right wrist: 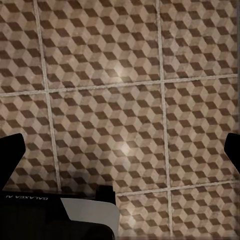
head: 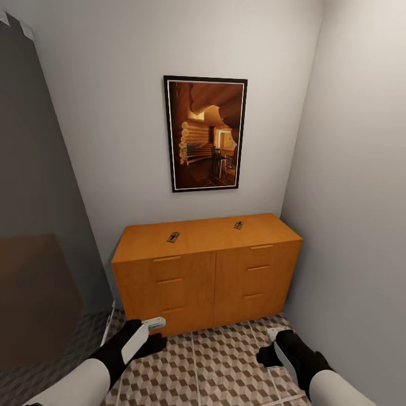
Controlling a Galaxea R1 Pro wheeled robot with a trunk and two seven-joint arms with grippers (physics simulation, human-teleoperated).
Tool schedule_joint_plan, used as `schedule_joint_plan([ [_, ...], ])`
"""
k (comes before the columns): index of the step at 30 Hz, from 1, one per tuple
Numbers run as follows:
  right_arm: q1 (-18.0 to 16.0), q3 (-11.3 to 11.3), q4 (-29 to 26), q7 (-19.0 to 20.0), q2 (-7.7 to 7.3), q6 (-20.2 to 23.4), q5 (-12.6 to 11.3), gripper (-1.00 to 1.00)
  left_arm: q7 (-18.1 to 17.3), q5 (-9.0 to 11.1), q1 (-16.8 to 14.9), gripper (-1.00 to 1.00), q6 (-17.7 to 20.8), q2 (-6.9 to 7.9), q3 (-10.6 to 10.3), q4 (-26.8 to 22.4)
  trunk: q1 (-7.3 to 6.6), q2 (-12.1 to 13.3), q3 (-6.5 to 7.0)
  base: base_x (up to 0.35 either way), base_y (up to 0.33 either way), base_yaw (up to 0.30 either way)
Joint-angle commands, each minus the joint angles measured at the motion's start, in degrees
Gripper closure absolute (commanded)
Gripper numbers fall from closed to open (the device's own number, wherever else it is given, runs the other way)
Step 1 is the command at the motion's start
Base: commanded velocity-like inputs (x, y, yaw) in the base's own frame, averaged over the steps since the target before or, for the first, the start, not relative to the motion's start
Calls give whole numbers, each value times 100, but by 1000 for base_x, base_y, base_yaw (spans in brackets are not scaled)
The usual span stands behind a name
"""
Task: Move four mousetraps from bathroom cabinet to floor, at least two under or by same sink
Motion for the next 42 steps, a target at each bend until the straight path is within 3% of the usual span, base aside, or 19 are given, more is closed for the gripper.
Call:
schedule_joint_plan([
  [1,-13,36,-118,8,-8,180,-6,-100,85,61,-9,-100,111,3,-36,-64,3,-12,-13,0,0,0],
  [5,-80,34,-512,9,-9,674,-6,-100,159,62,-24,-100,441,-4,-35,-238,3,-12,-13,0,0,0],
  [10,-623,26,-962,11,-10,1594,-6,-100,202,63,-94,-100,948,-17,-35,-509,3,-12,-13,0,0,0],
  [17,-1152,24,-1012,12,-6,2100,-13,-100,206,58,-526,-100,1476,-26,-35,-904,3,-12,-13,0,0,0],
  [30,-1879,24,-1008,10,-4,2384,5,-100,208,62,-1223,-100,2107,-34,-27,-1240,3,-12,-13,0,0,0],
  [42,-2452,24,-941,8,-4,2384,17,-100,196,74,-1980,-100,2256,-8,-18,-1190,3,-12,-13,0,0,0],
])
